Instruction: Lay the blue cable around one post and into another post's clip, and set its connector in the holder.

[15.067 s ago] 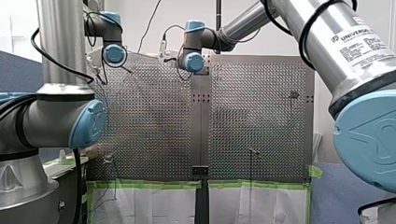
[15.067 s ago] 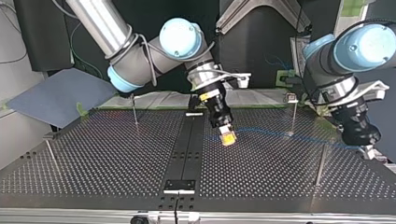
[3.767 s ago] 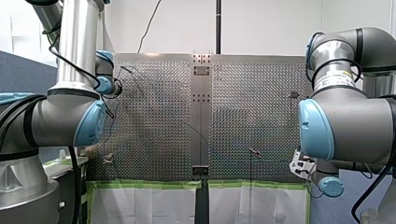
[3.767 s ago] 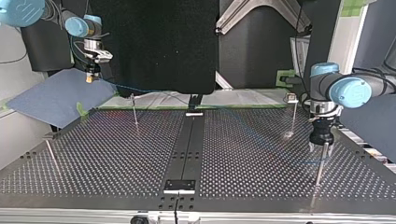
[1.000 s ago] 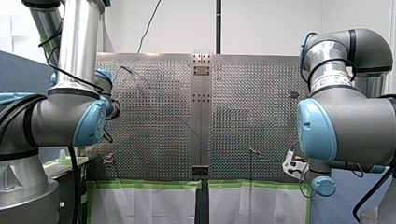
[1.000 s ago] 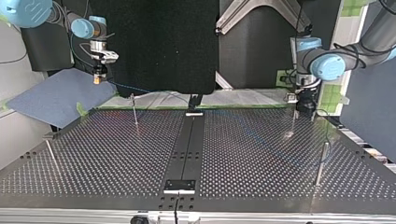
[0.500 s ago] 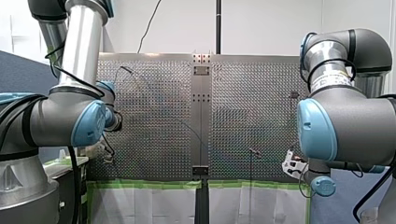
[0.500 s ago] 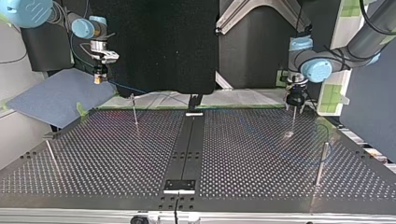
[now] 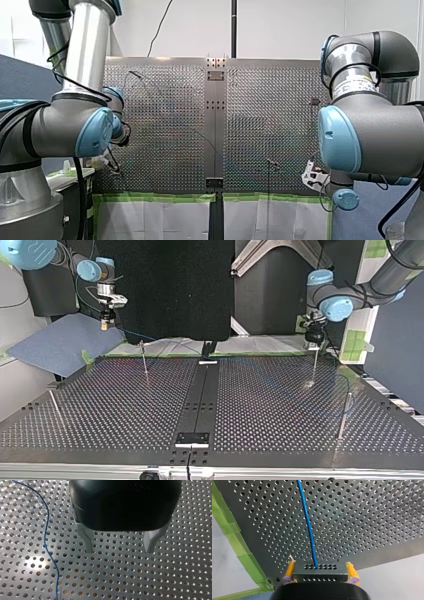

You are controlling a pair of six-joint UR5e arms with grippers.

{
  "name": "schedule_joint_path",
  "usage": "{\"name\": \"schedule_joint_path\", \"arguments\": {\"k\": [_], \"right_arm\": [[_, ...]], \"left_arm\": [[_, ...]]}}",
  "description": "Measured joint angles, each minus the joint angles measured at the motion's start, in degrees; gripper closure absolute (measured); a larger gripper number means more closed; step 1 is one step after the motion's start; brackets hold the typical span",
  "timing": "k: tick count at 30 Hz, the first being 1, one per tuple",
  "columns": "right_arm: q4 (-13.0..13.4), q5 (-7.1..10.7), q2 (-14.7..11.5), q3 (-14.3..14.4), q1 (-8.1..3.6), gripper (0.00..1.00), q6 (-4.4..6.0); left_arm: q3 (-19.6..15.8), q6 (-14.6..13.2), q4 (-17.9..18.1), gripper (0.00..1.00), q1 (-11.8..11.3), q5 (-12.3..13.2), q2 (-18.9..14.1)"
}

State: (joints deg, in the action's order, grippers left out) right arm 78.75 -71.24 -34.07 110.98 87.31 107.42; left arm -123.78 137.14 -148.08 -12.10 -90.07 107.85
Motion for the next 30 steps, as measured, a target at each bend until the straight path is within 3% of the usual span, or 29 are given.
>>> {"name": "schedule_joint_path", "arguments": {"k": [12, 30], "right_arm": [[0.12, 0.0, 0.0, -0.08, 0.32, 1.0, 0.51], [-0.16, 0.04, -0.01, -0.43, 0.99, 1.0, 0.79]], "left_arm": [[-2.61, -4.52, -6.01, 0.01, -0.98, -5.27, -6.12], [4.89, -13.32, -15.34, 0.01, -1.35, -5.34, -15.44]]}}
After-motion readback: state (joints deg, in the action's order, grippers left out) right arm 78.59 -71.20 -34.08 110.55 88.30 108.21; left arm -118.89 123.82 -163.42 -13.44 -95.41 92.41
